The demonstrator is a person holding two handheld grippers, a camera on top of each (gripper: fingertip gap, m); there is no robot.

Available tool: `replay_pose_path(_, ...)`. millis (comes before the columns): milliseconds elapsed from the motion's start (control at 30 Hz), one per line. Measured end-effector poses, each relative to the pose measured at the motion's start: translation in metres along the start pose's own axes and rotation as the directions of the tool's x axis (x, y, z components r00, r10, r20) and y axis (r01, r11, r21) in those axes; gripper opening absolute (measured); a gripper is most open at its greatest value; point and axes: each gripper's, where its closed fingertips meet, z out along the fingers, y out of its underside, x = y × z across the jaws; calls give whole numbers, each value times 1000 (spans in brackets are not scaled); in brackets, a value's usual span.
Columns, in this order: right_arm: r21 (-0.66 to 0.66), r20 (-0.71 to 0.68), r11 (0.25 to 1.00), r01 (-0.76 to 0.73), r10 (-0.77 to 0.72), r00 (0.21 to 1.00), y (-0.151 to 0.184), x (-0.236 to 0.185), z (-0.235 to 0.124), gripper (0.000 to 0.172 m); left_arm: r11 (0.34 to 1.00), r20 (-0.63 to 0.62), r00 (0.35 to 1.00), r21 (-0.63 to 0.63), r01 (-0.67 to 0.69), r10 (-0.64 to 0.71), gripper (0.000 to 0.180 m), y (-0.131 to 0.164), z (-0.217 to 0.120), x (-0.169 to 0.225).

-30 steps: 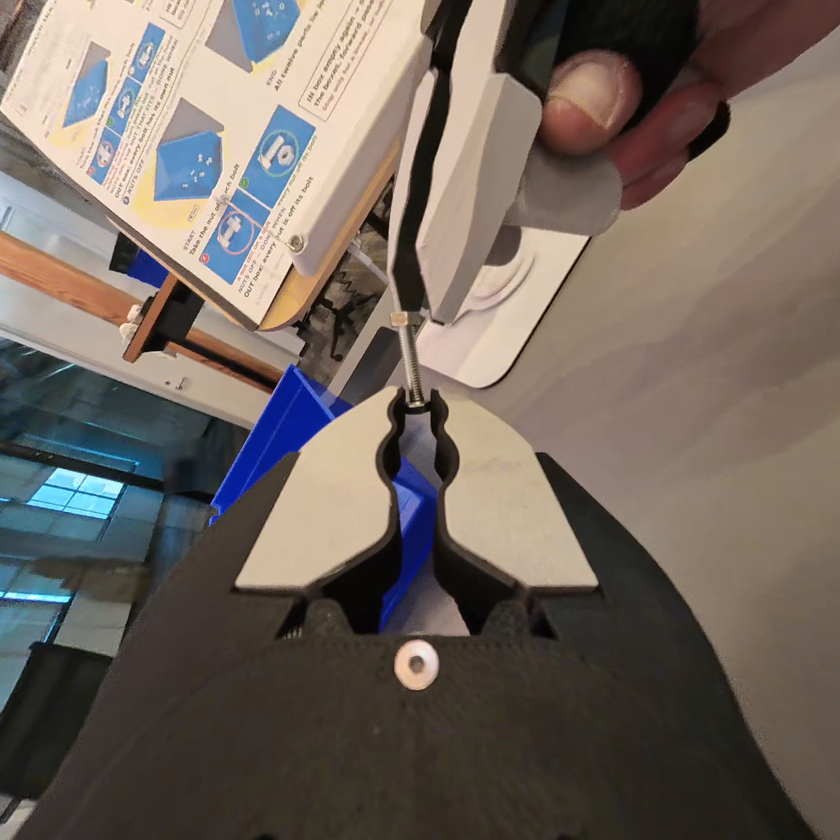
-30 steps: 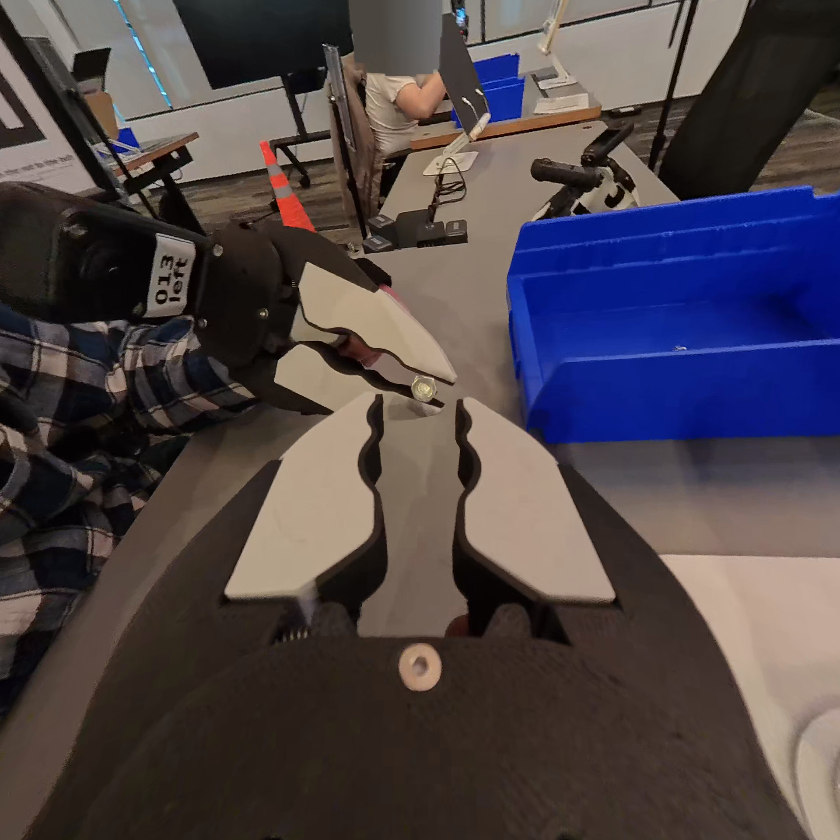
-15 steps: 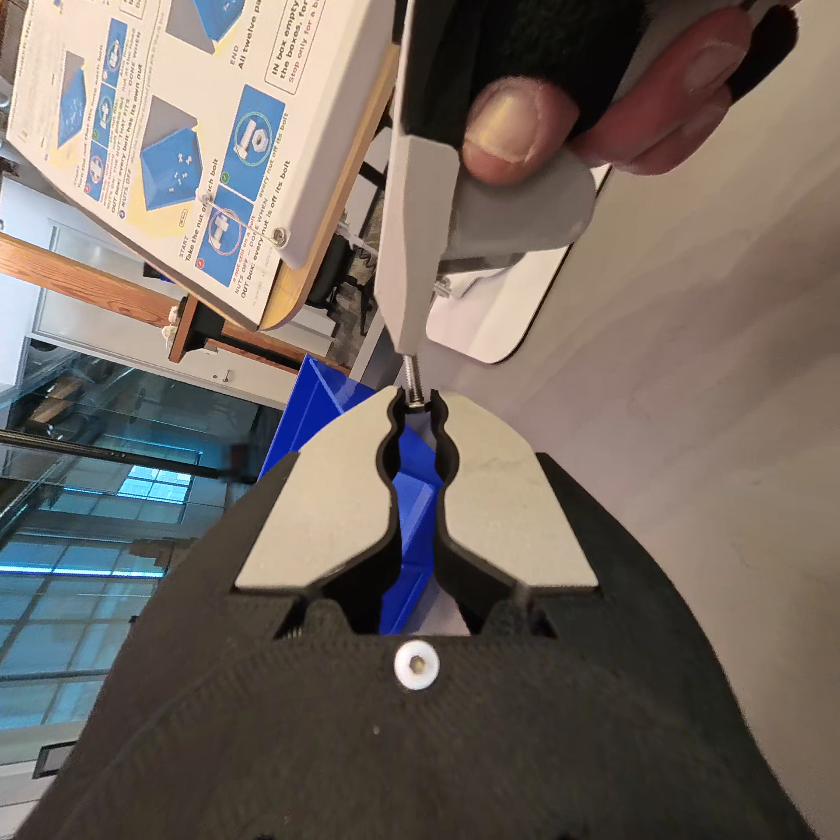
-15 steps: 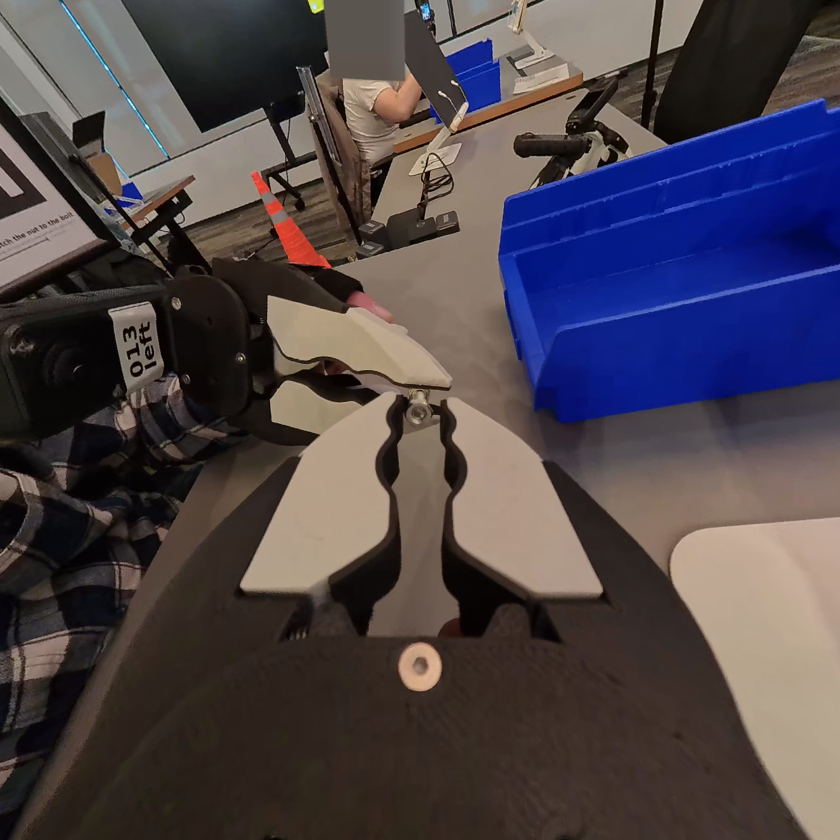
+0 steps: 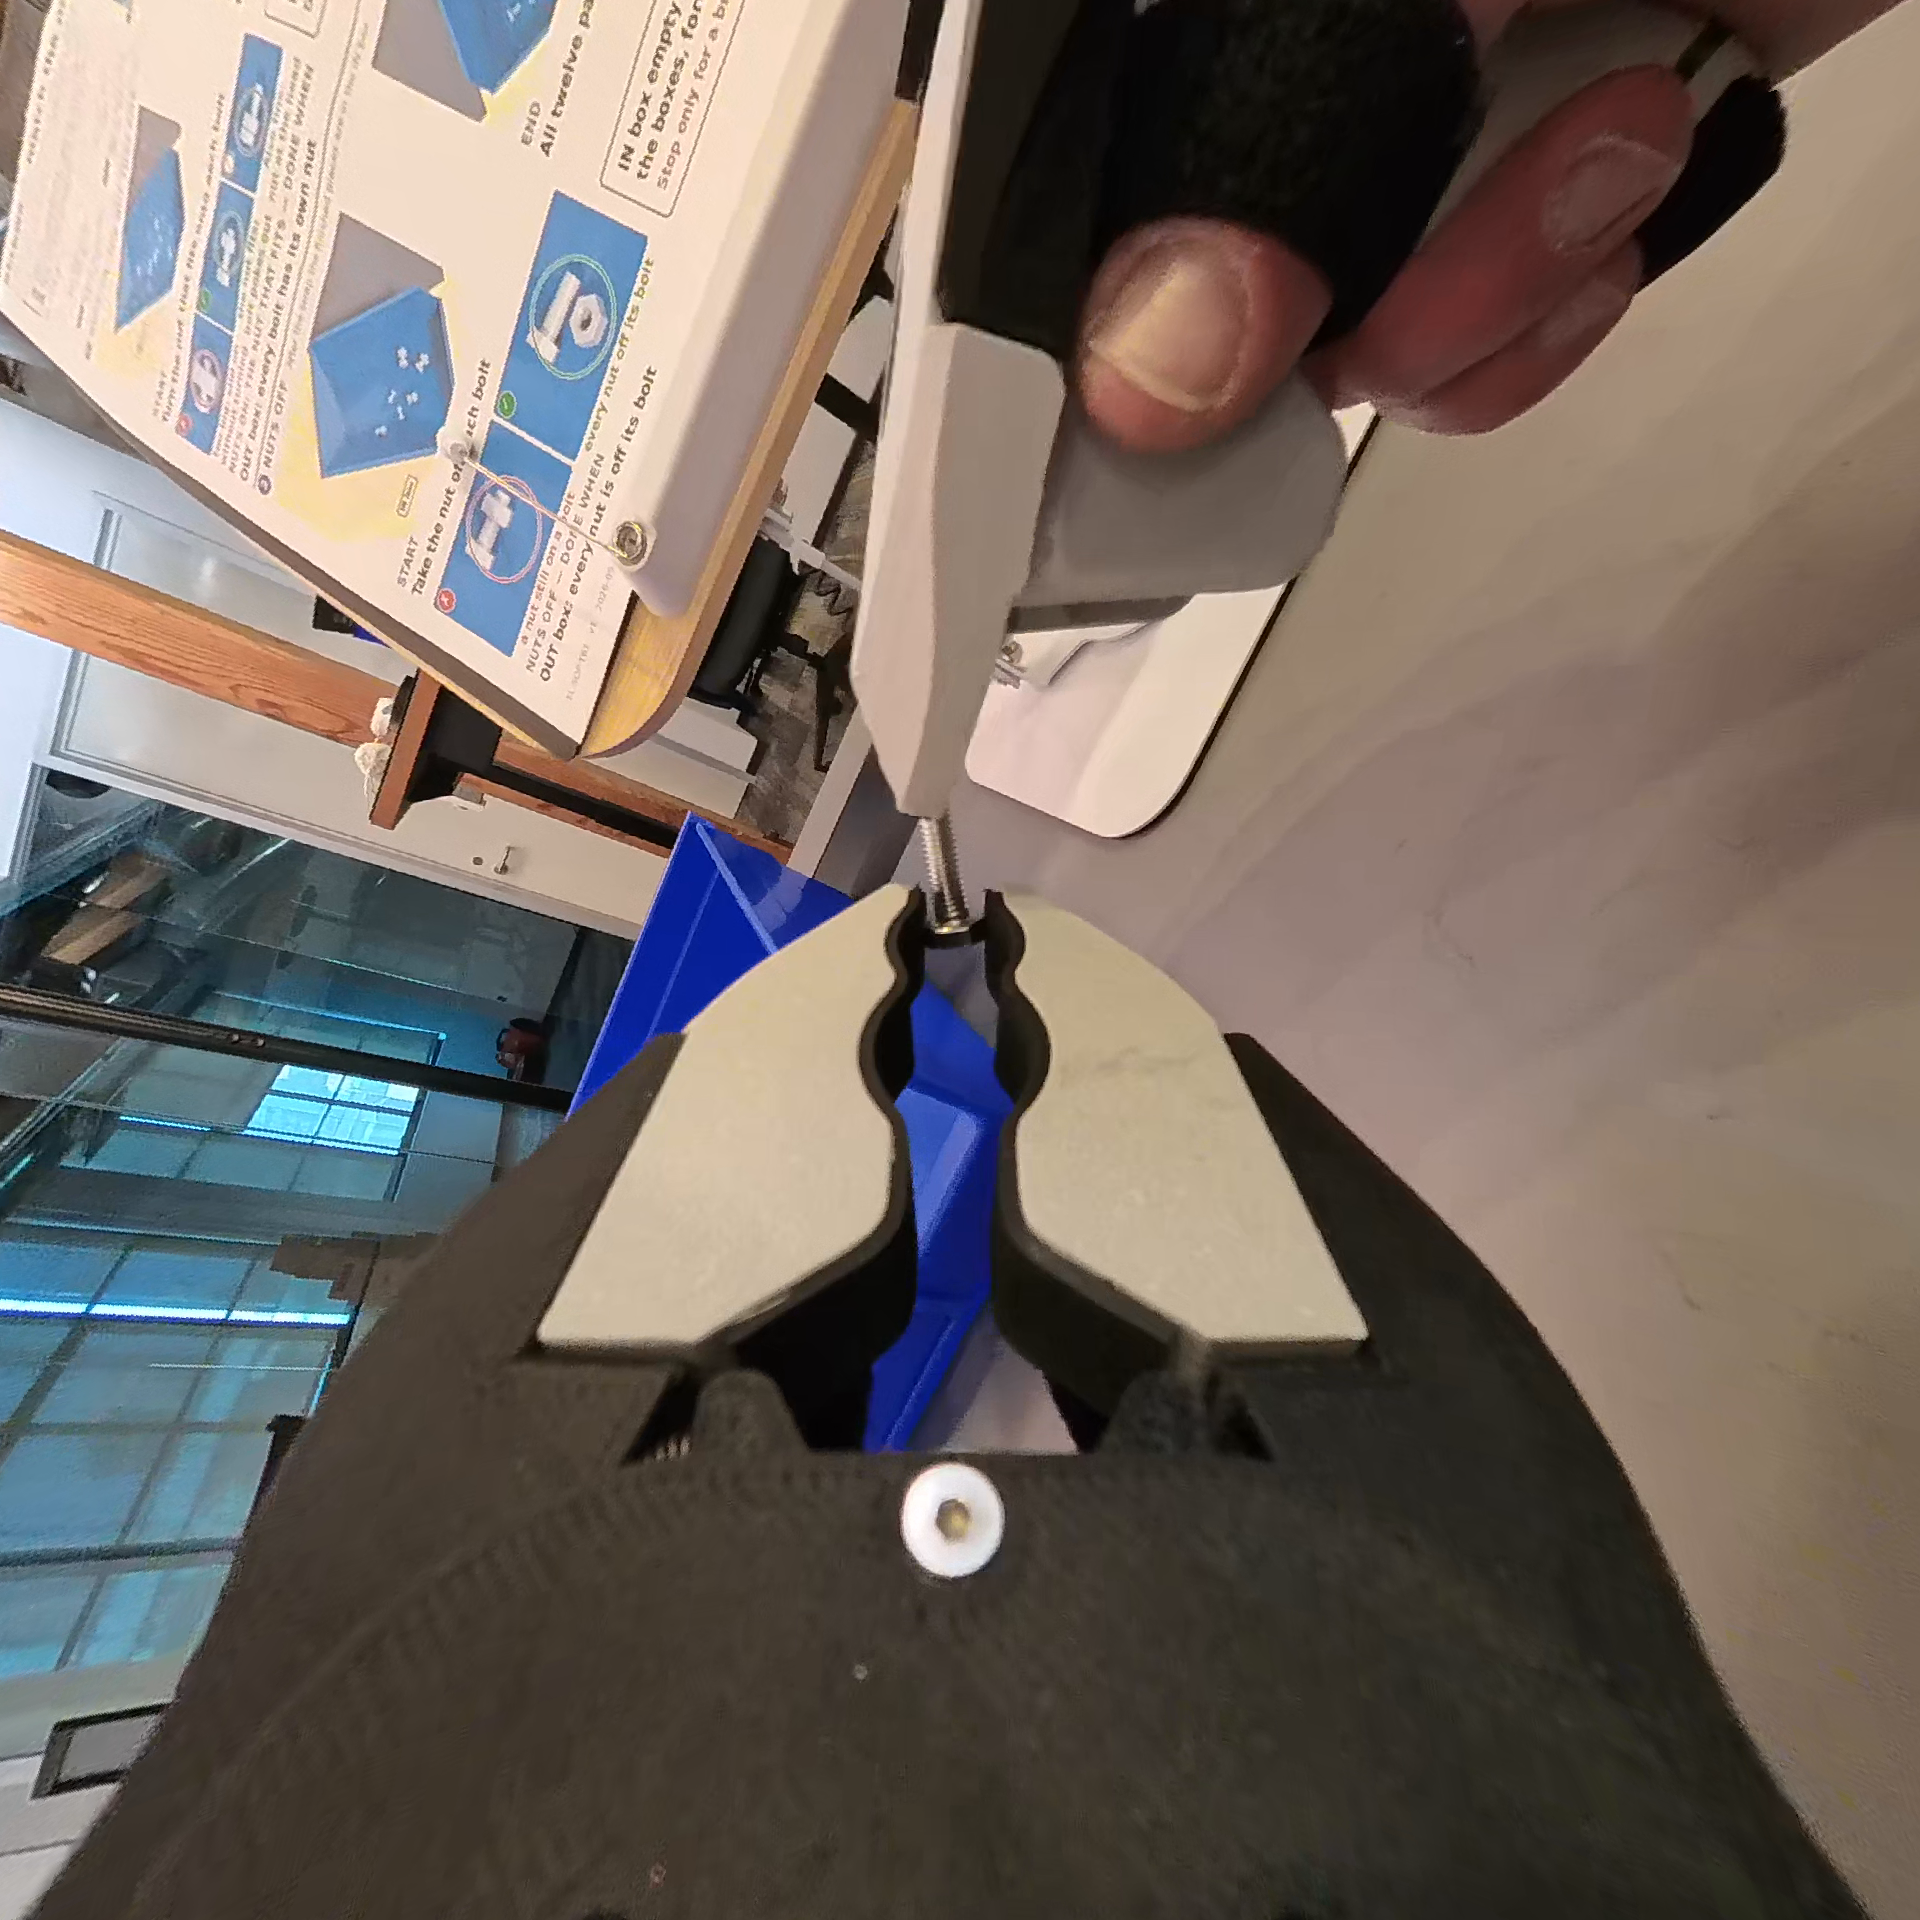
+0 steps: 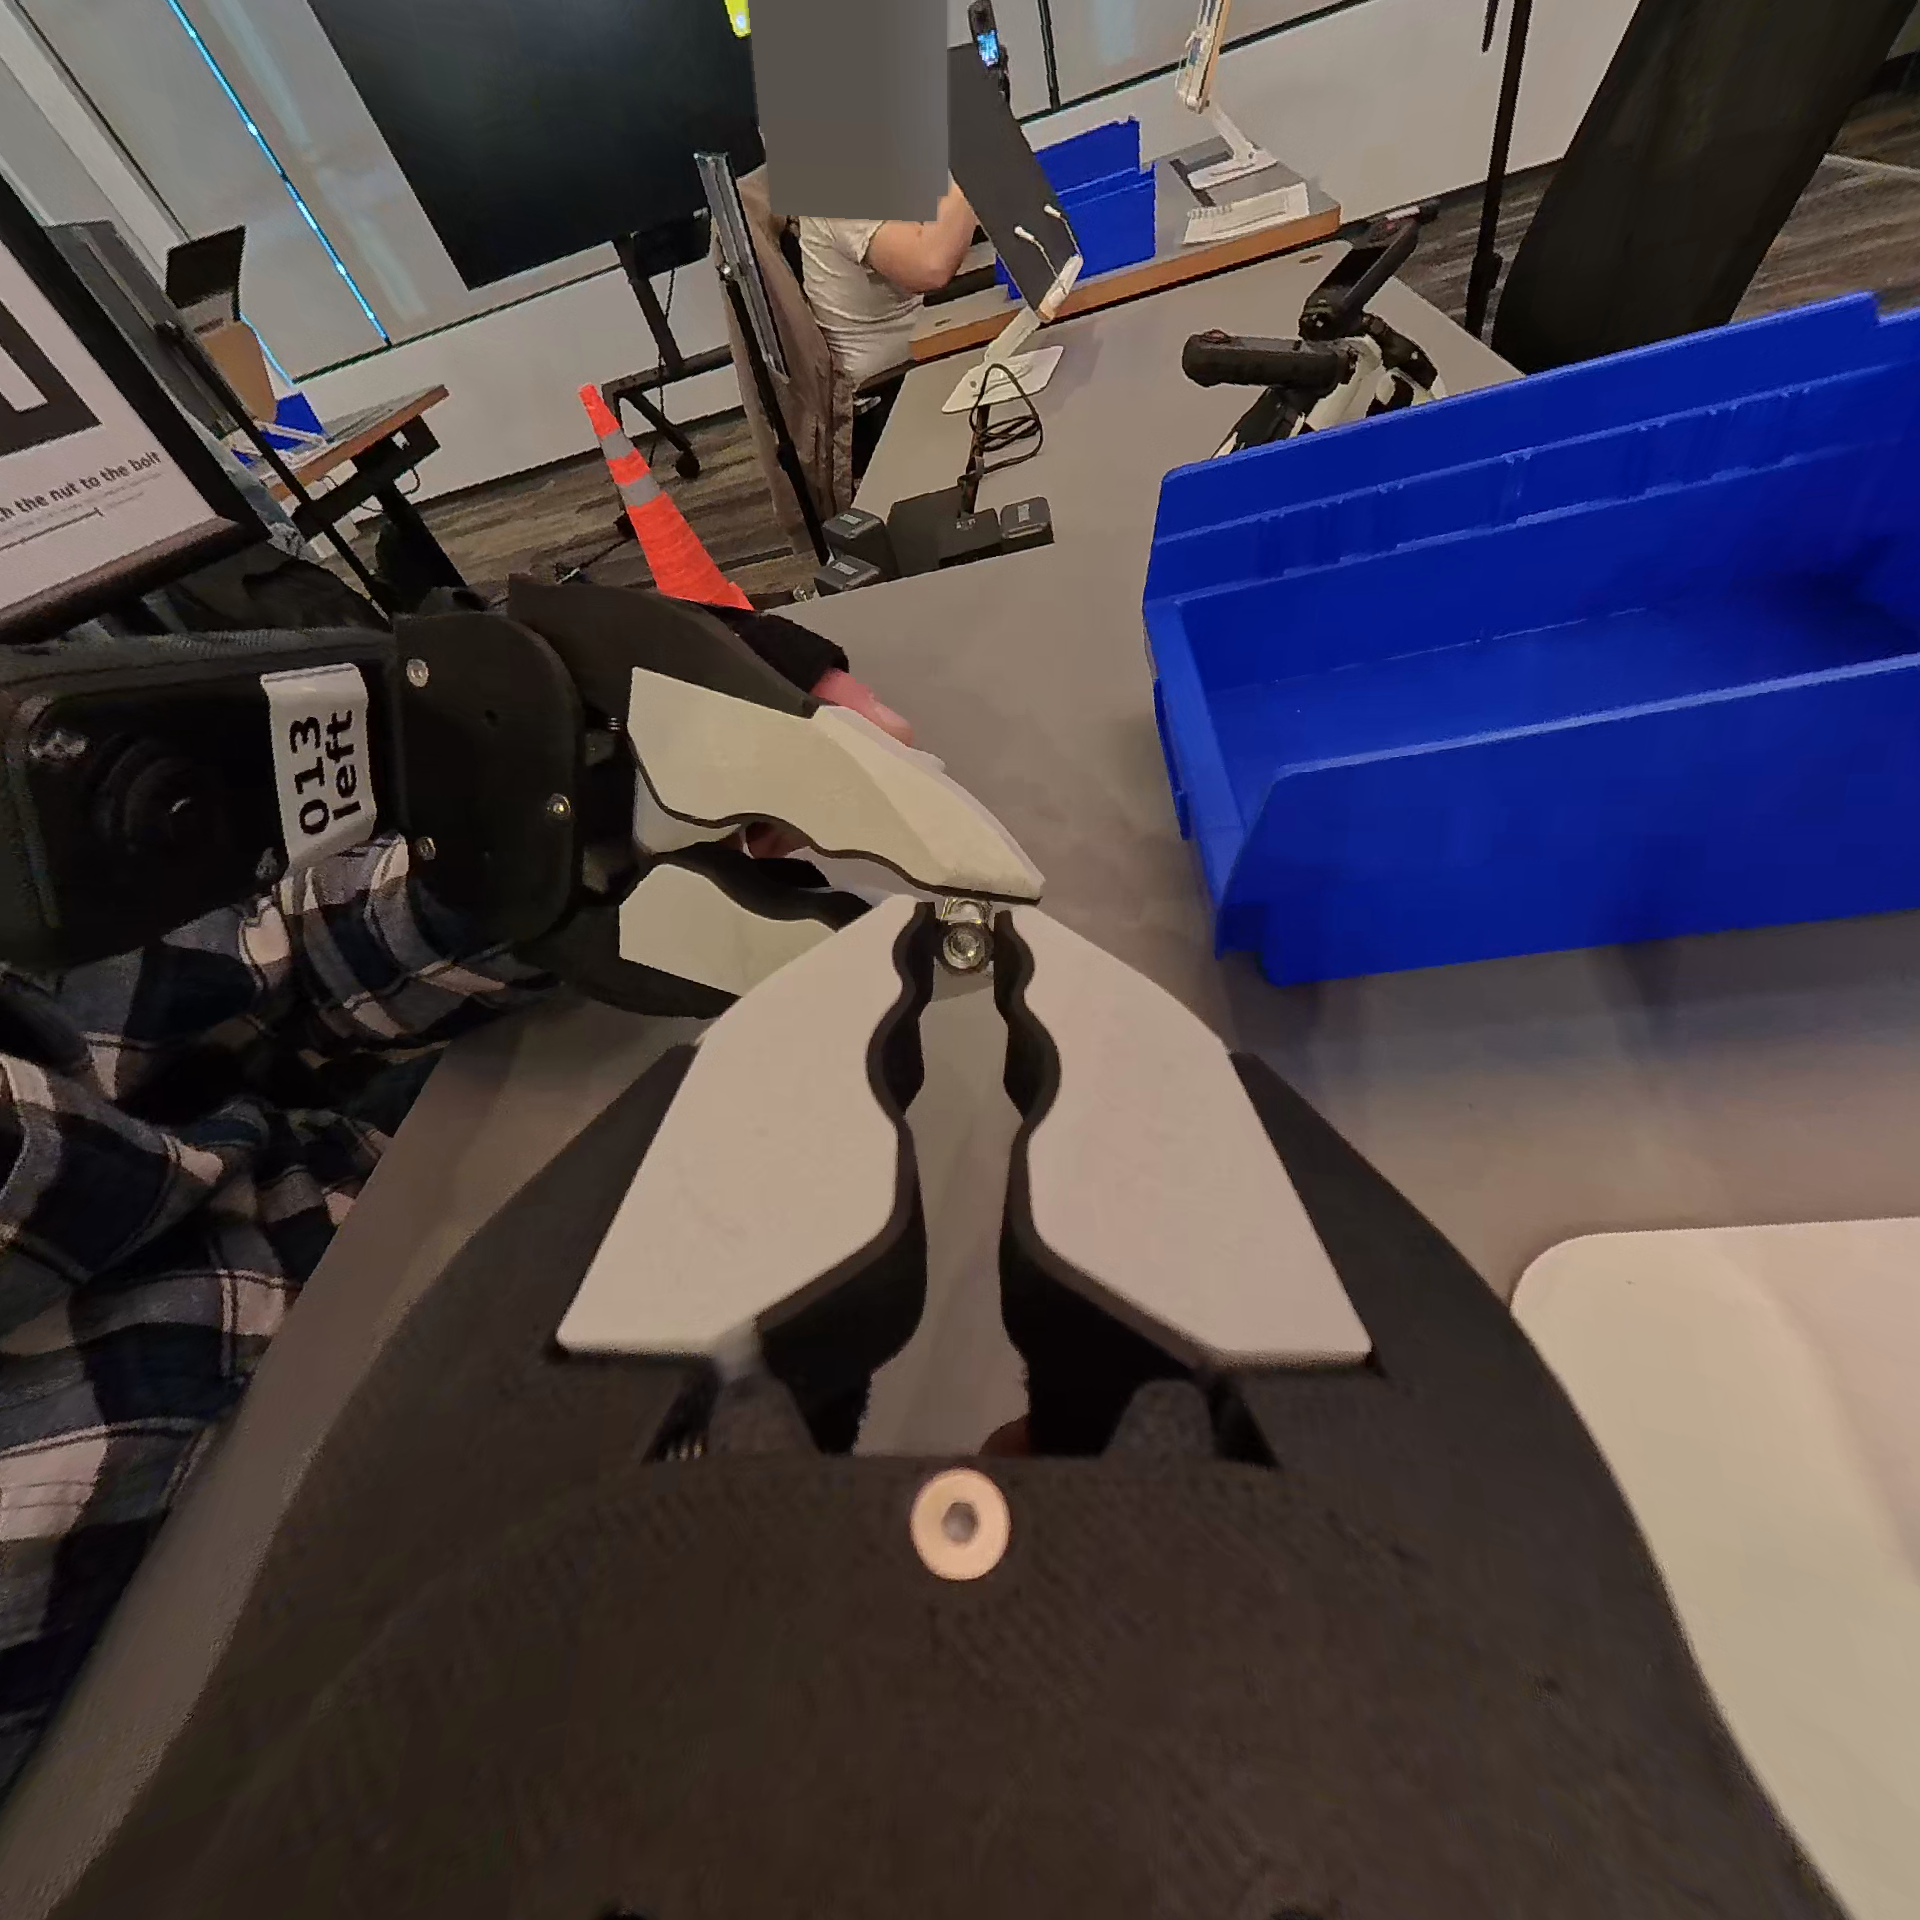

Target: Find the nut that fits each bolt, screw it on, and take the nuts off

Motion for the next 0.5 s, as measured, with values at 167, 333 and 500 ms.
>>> replay_pose_path(167, -26, 27, 993, 112, -111, 993, 3, -5, -1, 11, 996, -131, 989, 35, 79, -74, 11, -4, -5, 8)
replay_pose_path(333, -60, 77, 944, 326, -321, 944, 7, -22, -3, 11, 962, -404, 893, 94, 257, -199, 10, -12, -18, 17)
replay_pose_path(500, -89, 142, 853, 514, -500, 854, 14, -42, -5, 11, 906, -723, 647, 71, 418, -242, 10, -22, -40, 31)
